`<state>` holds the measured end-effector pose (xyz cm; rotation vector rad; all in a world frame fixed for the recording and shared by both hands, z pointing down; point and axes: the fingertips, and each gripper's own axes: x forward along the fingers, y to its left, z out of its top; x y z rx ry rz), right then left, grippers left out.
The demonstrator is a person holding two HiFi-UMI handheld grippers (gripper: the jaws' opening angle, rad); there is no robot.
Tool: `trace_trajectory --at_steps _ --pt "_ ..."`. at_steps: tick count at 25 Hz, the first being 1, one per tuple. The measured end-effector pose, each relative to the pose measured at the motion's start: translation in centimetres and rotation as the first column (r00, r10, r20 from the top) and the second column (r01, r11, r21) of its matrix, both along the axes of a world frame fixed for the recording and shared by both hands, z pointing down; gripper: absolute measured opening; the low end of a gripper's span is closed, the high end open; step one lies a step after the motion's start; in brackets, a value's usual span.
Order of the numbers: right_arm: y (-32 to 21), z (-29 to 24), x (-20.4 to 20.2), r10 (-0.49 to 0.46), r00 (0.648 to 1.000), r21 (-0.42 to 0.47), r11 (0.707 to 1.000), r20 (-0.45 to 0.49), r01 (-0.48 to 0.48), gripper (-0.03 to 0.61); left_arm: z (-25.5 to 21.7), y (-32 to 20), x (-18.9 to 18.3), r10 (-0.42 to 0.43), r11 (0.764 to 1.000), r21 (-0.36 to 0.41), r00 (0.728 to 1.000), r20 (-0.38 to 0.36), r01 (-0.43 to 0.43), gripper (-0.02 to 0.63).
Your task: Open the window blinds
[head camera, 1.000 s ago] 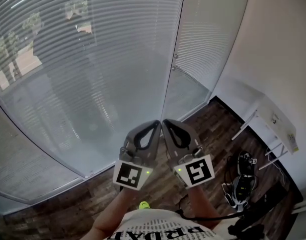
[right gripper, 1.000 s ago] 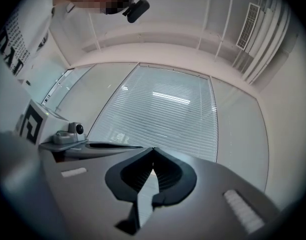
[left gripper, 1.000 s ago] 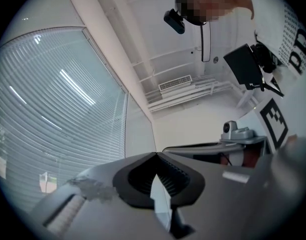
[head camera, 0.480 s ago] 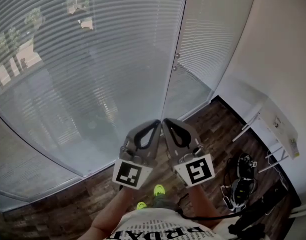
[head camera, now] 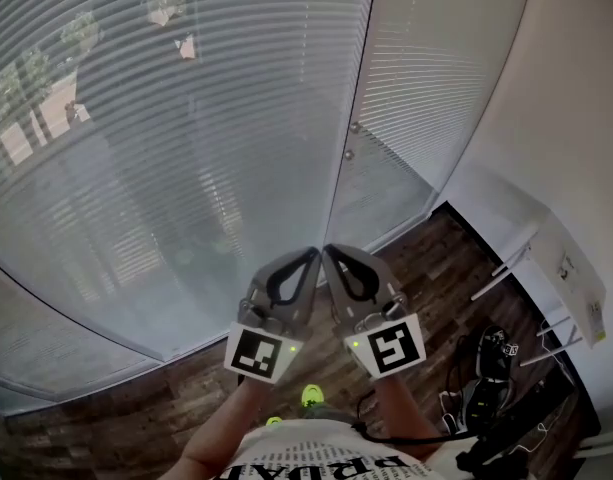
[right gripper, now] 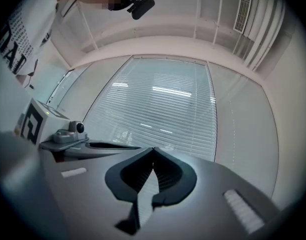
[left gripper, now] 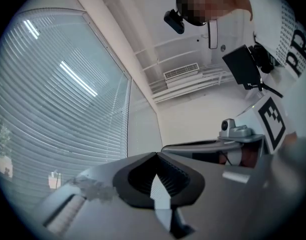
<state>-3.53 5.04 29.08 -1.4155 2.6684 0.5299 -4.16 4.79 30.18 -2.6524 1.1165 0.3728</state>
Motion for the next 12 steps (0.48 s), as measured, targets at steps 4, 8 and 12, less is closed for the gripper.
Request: trace_trajectory --at_steps 4,8,12 --pt "-4.7 -0.1 2.7 -0.022 1.0 -0.011 1.0 -0.007 0.022 0.009 0.0 -4.7 2.7 -0.03 0.999 -0.022 1.0 -0.006 0.03 -0.009" --pt "-6.4 -0.1 2.8 -0.044 0.999 0.0 0.999 -0.009 0.044 0.009 0.0 -6.4 2.8 -0.055 0.998 0.006 0.998 0.008 0.055 -0.009" --pt "-8.4 0.4 3.2 -0.054 0.998 -0.005 0.999 -0.015 0.054 0.008 0.5 -8.4 3.2 -0.068 0.998 0.003 0.998 -0.015 0.068 -0.009"
